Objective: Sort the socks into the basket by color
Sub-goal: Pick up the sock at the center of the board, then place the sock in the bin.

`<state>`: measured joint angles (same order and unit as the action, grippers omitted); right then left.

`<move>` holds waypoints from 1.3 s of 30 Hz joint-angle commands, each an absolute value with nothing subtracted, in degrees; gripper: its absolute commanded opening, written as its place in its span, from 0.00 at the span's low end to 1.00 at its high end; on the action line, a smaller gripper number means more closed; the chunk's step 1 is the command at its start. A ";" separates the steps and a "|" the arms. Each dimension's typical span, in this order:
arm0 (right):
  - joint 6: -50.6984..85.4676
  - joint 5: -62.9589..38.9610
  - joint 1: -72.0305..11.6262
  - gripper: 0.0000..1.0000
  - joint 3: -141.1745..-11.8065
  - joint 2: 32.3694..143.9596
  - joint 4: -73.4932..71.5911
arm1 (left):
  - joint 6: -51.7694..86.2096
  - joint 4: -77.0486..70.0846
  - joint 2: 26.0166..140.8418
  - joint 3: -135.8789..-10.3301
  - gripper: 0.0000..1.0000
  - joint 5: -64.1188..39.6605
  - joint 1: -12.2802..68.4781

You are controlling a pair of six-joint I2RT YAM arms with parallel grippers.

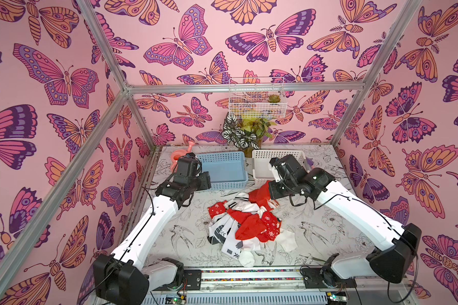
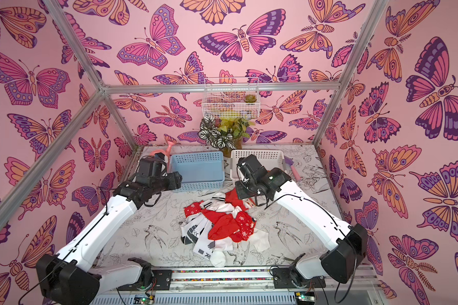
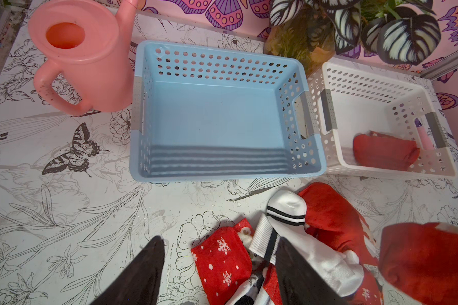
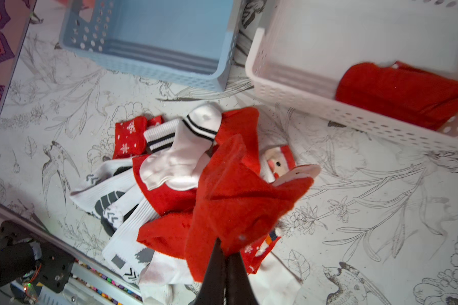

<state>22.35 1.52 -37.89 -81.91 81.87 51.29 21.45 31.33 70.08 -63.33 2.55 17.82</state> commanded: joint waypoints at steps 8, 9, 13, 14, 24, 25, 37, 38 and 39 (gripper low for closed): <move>14.65 4.32 -26.02 0.00 -93.83 93.45 49.13 | 20.87 30.67 70.50 -62.31 0.69 1.59 18.14; 14.17 4.44 -25.06 0.00 -95.33 95.15 49.05 | 20.84 30.67 70.73 -62.31 0.69 1.50 18.11; 13.63 4.91 -22.77 0.00 -98.27 99.86 46.94 | 20.92 30.59 71.36 -62.38 0.69 0.66 18.11; 13.54 5.30 -22.43 0.00 -98.58 100.78 46.12 | 20.96 30.59 71.56 -62.39 0.68 0.44 18.11; 12.26 8.79 -20.76 0.00 -102.08 107.75 45.09 | 21.05 30.52 72.20 -62.41 0.69 -0.08 18.15; 12.33 9.11 -20.63 0.00 -102.04 107.84 45.11 | 21.01 30.47 72.25 -62.45 0.69 -0.17 18.11; 9.55 14.37 -17.59 0.00 -99.75 105.22 46.57 | 21.01 30.45 72.24 -62.38 0.69 0.00 18.14; 9.03 15.45 -17.50 0.00 -99.76 105.12 46.91 | 21.01 30.47 72.33 -62.36 0.69 0.00 18.11; 8.40 16.59 -17.46 0.00 -99.83 105.12 47.23 | 21.01 30.45 72.33 -62.37 0.69 -0.15 18.12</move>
